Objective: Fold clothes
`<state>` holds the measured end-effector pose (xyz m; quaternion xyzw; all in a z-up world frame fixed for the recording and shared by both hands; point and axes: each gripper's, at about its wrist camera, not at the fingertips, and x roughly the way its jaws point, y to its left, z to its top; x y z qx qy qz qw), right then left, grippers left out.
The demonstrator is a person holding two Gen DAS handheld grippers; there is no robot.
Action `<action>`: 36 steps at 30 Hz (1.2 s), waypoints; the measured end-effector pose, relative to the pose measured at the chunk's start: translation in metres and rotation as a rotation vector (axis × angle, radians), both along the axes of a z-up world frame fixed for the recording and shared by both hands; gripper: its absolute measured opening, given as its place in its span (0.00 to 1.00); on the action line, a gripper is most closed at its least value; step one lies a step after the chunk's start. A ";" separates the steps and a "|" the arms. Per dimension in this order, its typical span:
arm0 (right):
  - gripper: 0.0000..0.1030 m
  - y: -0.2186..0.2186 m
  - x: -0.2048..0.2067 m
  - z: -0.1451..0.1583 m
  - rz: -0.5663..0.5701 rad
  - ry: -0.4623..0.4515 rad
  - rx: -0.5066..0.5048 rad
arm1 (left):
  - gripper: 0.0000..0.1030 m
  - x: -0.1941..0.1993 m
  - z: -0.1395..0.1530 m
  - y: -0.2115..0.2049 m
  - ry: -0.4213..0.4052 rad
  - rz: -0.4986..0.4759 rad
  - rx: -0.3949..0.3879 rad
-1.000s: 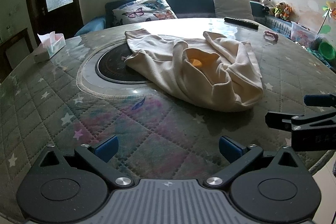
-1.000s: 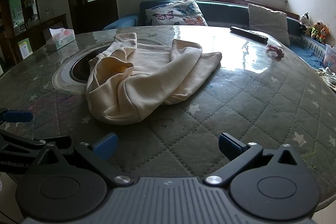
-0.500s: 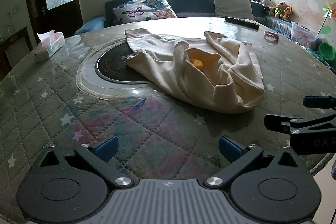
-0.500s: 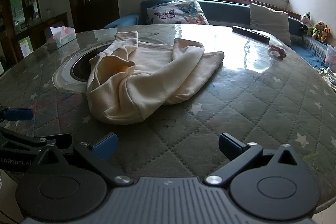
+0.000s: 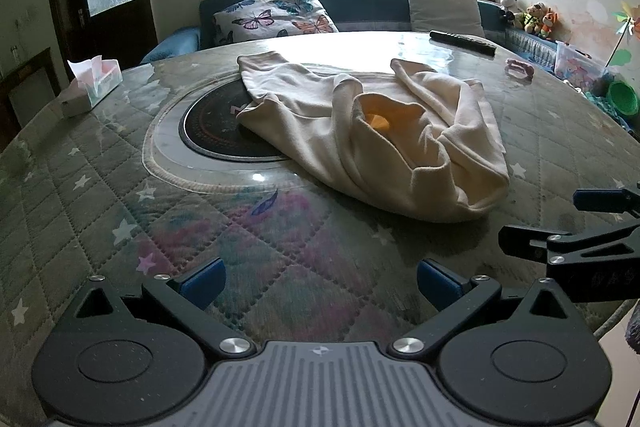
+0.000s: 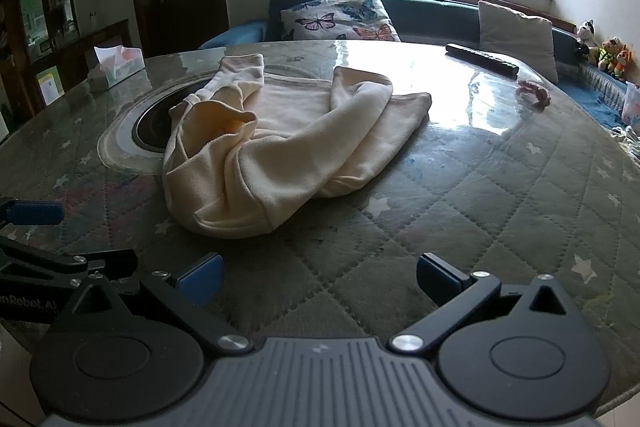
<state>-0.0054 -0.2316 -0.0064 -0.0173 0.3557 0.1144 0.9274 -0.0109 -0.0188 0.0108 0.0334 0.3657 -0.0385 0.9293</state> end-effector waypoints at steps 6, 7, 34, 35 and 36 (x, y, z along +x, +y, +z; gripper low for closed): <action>1.00 0.001 0.004 -0.001 0.005 0.005 0.003 | 1.00 0.005 0.001 0.001 0.002 0.000 -0.004; 1.00 0.002 0.005 -0.001 0.006 0.005 0.003 | 1.00 0.006 0.002 0.001 0.001 0.000 -0.005; 1.00 -0.024 0.076 0.032 0.001 0.000 0.145 | 1.00 0.068 0.049 0.013 -0.096 -0.012 -0.008; 1.00 -0.026 0.081 0.032 -0.001 0.001 0.146 | 1.00 0.073 0.051 0.012 -0.101 -0.016 -0.006; 1.00 -0.027 0.086 0.033 -0.003 0.001 0.145 | 1.00 0.078 0.053 0.011 -0.107 -0.020 -0.005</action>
